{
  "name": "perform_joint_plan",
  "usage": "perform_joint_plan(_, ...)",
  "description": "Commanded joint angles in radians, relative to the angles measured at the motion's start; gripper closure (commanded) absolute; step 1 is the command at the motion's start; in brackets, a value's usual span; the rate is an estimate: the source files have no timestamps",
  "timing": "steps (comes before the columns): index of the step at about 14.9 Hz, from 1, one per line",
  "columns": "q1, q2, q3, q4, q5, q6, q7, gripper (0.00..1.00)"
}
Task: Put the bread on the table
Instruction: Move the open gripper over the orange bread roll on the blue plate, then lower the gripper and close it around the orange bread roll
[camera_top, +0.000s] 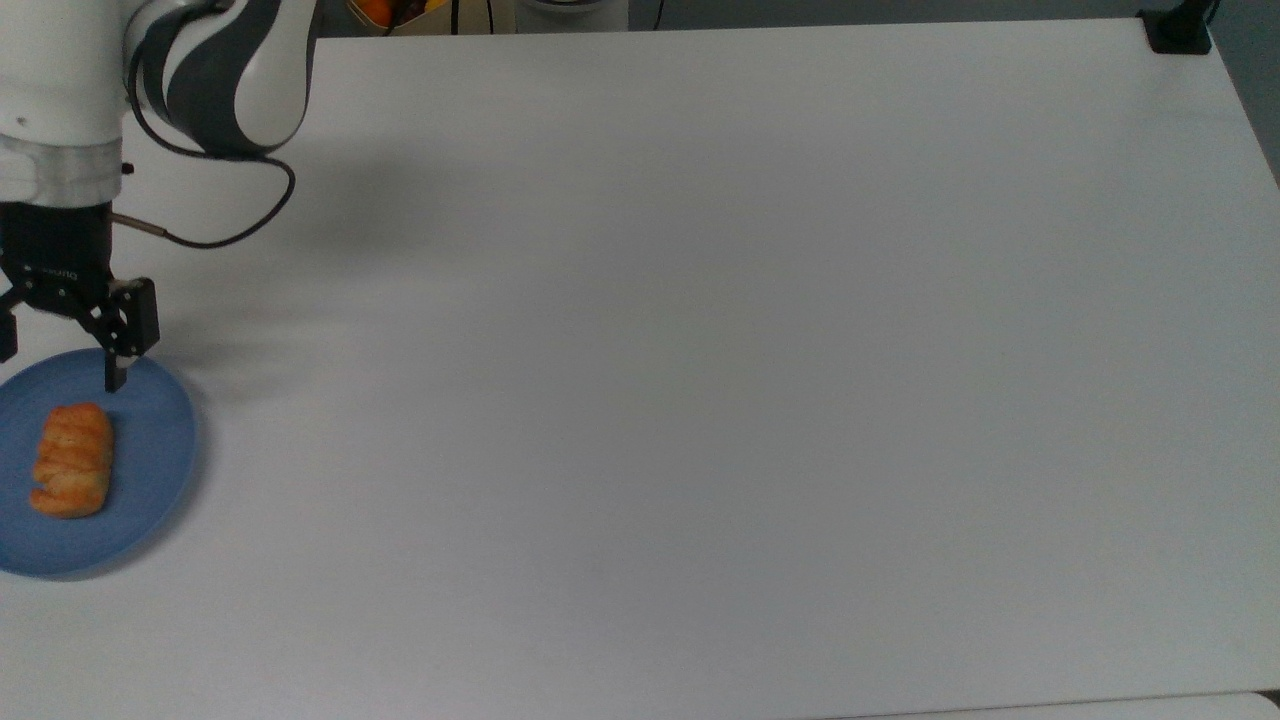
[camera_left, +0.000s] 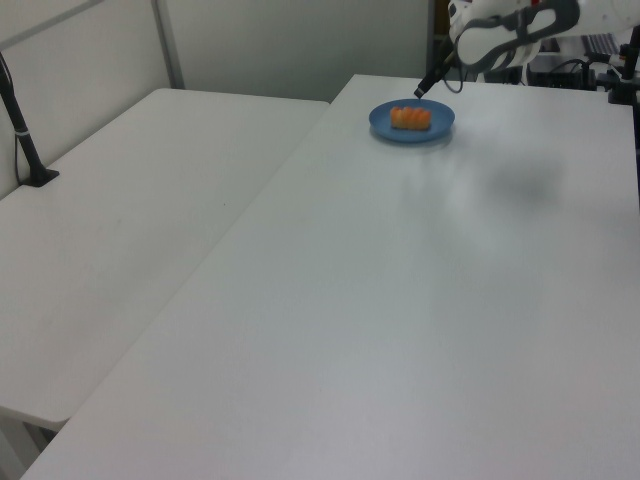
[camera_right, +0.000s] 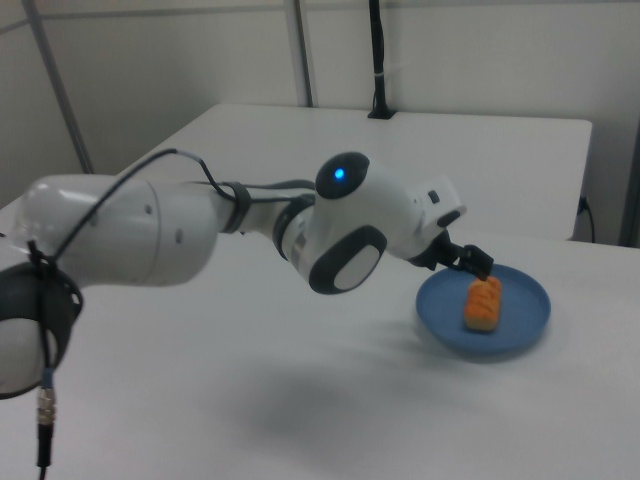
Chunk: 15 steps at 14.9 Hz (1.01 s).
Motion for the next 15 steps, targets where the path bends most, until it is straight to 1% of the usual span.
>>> perform_joint_plan(1,0.004,0.160,-0.010,0.151,0.017,0.089,0.082,0.00)
perform_joint_plan(3,0.004,0.212,-0.010,0.170,0.017,0.160,0.107,0.00)
perform_joint_plan(5,0.004,0.255,-0.011,0.217,0.016,0.165,0.107,0.00)
perform_joint_plan(7,0.001,0.261,-0.028,0.214,0.010,0.165,0.107,0.02)
perform_joint_plan(8,0.001,0.261,-0.031,0.210,0.008,0.165,0.101,0.14)
perform_joint_plan(9,0.001,0.261,-0.031,0.208,0.008,0.165,0.100,0.32)
perform_joint_plan(10,0.002,0.260,-0.030,0.207,0.008,0.163,0.107,0.59)
perform_joint_plan(11,0.004,0.258,-0.030,0.204,0.007,0.160,0.104,0.82)
perform_joint_plan(12,0.005,0.258,-0.030,0.196,0.005,0.160,0.104,0.98)
perform_joint_plan(15,0.010,0.255,-0.031,0.181,-0.015,0.161,0.097,1.00)
